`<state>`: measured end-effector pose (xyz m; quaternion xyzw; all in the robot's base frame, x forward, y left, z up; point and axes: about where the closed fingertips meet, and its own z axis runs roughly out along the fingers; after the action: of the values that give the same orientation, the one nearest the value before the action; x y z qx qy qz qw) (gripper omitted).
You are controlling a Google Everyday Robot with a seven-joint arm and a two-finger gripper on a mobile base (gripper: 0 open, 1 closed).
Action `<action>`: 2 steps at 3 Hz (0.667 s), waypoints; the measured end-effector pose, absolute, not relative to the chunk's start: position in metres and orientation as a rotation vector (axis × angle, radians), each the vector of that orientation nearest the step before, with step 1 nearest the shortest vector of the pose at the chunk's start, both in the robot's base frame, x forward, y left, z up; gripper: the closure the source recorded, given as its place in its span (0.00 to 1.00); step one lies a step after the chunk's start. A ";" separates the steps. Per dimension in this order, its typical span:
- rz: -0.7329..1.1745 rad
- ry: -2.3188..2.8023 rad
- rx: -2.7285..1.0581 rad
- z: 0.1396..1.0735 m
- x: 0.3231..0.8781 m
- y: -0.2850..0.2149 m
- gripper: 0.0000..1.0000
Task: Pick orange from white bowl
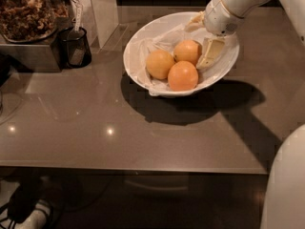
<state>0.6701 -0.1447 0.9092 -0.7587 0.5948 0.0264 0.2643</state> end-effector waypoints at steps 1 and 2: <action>0.072 1.608 -2.050 0.909 0.670 -0.145 0.25; 0.129 1.623 -2.024 0.897 0.667 -0.138 0.25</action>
Offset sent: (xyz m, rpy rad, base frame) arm -0.0123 0.0100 -0.0228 0.0817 0.0675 -0.0271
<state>0.6667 -0.1384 0.8970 -0.7505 0.6019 0.0477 0.2688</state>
